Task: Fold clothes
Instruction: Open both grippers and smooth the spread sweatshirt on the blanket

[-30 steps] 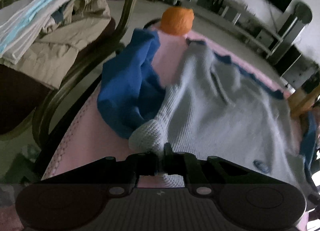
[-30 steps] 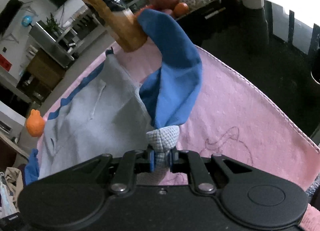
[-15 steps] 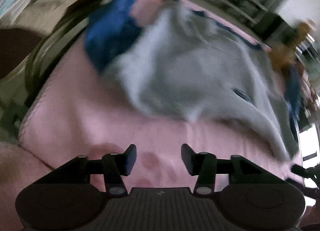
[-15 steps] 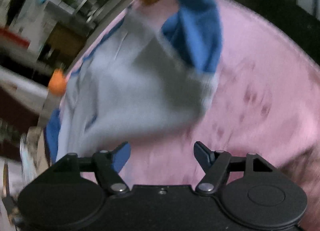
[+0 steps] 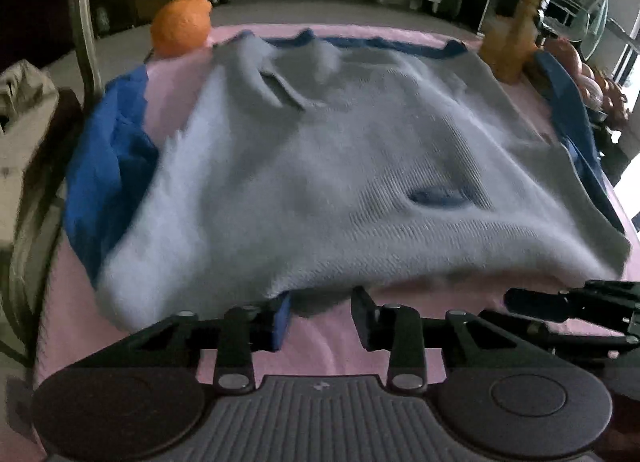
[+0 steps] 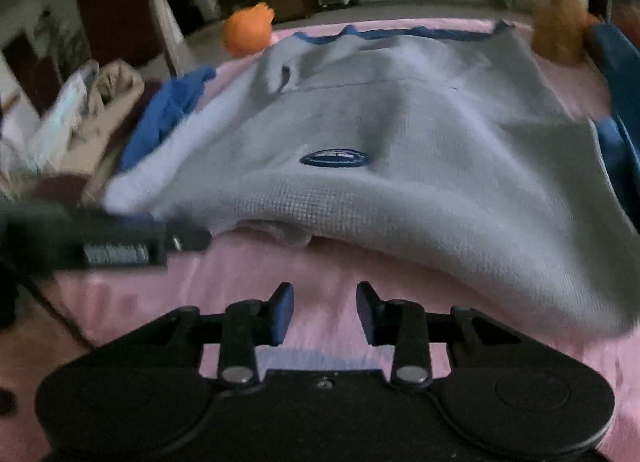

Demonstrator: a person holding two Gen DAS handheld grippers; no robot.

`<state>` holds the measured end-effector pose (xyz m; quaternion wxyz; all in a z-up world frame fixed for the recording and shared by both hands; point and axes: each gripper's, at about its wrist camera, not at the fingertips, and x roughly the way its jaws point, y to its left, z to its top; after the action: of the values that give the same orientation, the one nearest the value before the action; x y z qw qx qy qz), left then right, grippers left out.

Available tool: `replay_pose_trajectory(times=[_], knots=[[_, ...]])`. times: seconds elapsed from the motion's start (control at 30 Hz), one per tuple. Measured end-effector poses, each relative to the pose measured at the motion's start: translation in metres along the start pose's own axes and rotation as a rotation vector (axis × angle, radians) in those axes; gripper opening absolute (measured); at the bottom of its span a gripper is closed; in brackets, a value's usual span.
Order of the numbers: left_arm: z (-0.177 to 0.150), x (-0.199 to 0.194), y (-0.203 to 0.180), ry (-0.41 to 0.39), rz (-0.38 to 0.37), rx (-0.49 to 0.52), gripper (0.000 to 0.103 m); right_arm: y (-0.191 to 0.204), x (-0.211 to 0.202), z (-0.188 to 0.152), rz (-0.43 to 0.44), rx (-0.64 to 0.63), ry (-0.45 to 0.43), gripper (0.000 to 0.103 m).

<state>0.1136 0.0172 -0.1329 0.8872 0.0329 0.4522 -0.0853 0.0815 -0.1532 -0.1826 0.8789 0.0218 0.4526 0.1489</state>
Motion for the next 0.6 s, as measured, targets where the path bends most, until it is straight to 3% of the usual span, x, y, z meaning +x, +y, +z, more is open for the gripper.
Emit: replay_pose_trajectory(times=[0.1,0.27,0.37,0.47,0.6], knots=[[0.021,0.001,0.002,-0.056,0.041,0.05,0.023,-0.012,0.003,0.021,-0.123,0.011,-0.065,0.004],[0.065,0.025,-0.004,-0.137,0.131,0.155,0.022,-0.055,-0.005,0.076,-0.175,0.122,-0.175,0.004],[0.084,0.059,-0.009,-0.125,0.148,0.169,0.023,-0.076,0.019,0.098,-0.141,0.157,-0.115,0.005],[0.08,0.092,-0.004,-0.066,0.161,0.146,0.024,-0.09,0.049,0.096,-0.11,0.223,-0.042,0.005],[0.081,0.051,0.01,-0.136,0.15,0.084,0.028,-0.083,0.028,0.097,-0.065,0.27,-0.111,0.008]])
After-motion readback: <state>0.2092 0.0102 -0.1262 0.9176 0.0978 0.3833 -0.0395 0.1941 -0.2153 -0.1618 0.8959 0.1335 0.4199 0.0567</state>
